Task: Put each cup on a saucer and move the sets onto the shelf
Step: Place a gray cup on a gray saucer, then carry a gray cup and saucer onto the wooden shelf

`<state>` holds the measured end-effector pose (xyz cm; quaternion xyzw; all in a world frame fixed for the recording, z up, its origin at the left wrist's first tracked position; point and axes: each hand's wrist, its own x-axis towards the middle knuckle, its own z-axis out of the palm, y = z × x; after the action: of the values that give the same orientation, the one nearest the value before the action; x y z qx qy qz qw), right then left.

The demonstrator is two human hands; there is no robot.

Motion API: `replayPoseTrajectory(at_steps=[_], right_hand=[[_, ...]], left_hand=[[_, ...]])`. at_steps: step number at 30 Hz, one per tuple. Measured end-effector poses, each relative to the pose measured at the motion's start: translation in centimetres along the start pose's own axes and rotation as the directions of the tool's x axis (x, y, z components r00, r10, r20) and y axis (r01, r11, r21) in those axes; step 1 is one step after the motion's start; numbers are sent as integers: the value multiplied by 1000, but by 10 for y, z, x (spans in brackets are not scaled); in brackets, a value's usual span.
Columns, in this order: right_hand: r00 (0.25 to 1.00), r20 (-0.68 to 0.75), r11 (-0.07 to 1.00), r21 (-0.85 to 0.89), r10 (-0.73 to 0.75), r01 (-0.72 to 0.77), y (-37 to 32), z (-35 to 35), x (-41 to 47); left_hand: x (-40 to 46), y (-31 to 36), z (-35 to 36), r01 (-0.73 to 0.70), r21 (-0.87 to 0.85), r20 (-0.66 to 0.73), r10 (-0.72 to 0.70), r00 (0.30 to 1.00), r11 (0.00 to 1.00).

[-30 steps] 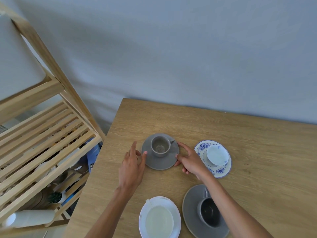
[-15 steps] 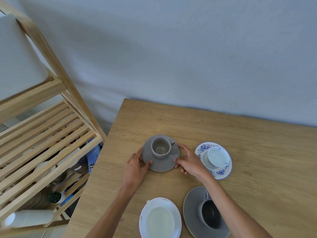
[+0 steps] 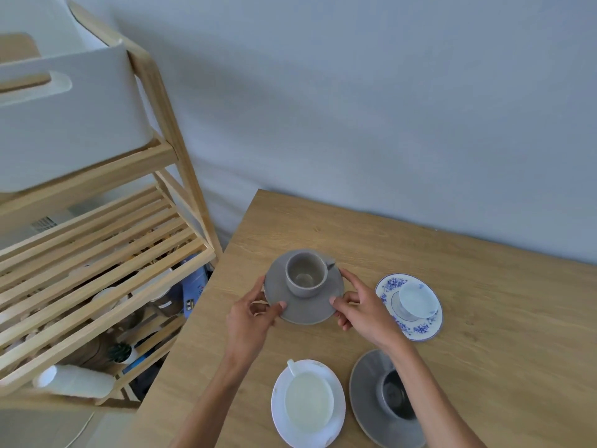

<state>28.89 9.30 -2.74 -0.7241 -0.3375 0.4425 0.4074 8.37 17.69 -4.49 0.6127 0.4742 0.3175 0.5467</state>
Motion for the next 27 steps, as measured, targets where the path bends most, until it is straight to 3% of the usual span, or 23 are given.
replayPoseTrajectory(at_steps=[6, 16, 21, 27], right_hand=[[995, 42, 996, -5, -91, 91, -5, 16, -38], [940, 241, 947, -152, -242, 283, -9, 65, -81], [903, 329, 930, -148, -275, 337, -15, 108, -101], [862, 443, 933, -130, -247, 334, -32, 163, -104]], left_hand=[[-50, 11, -22, 6, -47, -100, -11, 995, 999], [-150, 13, -72, 22, 194, -318, 42, 947, 981], [-189, -7, -104, 122, 147, -455, -43, 890, 982], [-206, -21, -153, 116, 56, -511, -71, 857, 992]])
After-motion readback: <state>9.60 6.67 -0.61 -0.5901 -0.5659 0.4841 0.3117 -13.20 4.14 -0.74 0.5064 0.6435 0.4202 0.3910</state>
